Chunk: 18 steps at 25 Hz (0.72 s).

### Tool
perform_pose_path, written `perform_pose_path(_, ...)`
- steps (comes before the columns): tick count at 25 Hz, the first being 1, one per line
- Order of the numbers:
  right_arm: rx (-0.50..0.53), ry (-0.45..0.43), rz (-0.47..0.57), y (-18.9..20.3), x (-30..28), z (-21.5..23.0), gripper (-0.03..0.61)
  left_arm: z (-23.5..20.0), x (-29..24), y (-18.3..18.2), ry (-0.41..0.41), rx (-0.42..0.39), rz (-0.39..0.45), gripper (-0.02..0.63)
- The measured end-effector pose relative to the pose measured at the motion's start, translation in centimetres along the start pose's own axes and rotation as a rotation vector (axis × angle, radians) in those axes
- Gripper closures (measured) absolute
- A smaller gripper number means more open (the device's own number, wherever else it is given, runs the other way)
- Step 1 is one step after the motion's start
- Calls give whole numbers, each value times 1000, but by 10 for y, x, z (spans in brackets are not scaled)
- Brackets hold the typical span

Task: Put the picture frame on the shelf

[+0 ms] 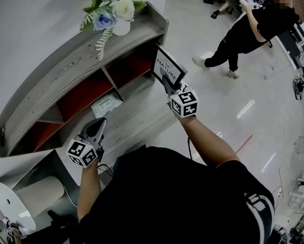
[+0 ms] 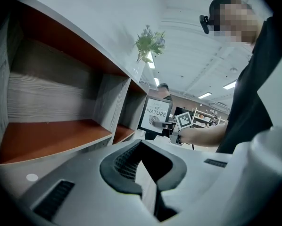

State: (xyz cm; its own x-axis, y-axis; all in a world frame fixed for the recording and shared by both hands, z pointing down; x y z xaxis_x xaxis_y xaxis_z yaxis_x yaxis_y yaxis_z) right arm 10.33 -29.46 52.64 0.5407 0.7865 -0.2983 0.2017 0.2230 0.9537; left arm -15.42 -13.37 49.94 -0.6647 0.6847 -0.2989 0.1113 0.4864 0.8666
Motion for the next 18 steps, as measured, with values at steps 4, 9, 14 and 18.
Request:
perform_pose_path(4,2,1,-11,4,-11,4,555,-6,-2,2,-9,10,-11,592)
perform_pose_path(9,-2,-2,-24,9,-25,8,555,-11,-7,-1,-12,11,-15,592)
perform_pose_path(14,-11,4,-29,12,-37,11,555,-20,-5,0,-27,20,-19,592)
perform_pose_path(18,-9,11,-38,15,-47,12,555,-26,-4,5,-35,29,-26,592)
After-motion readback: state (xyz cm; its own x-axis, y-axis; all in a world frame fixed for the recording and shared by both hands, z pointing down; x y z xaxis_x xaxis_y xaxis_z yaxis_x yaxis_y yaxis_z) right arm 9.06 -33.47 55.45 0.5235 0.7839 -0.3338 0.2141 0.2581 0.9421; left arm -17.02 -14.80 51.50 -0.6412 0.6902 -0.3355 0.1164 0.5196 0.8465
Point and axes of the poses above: the fingertips, and each gripper's own axes: x backward along the fingers, z to its right, y out of its underside, the point moved 1 cm from there along x, backward along the fingers, and after that the axes turned 7 degrees about x, right-handed, at the moved point
